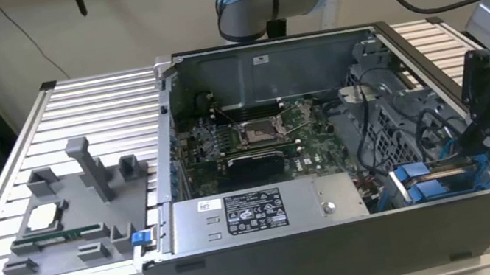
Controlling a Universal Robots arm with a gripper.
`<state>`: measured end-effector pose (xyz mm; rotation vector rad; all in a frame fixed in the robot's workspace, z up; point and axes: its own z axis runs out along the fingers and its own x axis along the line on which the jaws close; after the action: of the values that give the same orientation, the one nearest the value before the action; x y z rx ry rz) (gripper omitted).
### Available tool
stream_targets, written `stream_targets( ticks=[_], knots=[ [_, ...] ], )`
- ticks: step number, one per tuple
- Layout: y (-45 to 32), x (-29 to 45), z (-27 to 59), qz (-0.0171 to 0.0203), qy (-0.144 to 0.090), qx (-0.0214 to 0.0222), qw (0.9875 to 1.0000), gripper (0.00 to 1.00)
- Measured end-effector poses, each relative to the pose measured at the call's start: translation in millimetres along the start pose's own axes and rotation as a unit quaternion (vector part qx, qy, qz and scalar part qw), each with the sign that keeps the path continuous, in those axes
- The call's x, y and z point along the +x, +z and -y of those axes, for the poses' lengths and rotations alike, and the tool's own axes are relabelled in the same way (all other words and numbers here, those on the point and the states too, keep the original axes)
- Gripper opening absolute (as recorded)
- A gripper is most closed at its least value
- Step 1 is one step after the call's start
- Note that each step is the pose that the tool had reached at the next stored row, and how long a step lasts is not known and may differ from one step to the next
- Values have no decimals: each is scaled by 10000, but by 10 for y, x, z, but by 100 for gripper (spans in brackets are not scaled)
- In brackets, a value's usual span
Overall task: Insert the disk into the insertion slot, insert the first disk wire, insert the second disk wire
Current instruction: 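Insert the first disk wire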
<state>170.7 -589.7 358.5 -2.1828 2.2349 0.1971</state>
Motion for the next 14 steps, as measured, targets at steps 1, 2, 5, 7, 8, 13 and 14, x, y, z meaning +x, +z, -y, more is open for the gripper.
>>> stream_targets(
  ticks=[1,2,5,7,8,13,14],
  knots=[
    [12,0,2,4,-1,0,10000,0],
    [22,0,3,9,-2,0,10000,0],
    [57,-2,6,37,-4,-1,10000,0],
    [77,-1,8,63,-5,-2,10000,0],
    [84,0,9,87,-7,-2,10000,0],
    [112,-9,23,225,-18,-6,9997,0],
    [115,-9,35,228,-18,-6,9997,0]
  ],
)
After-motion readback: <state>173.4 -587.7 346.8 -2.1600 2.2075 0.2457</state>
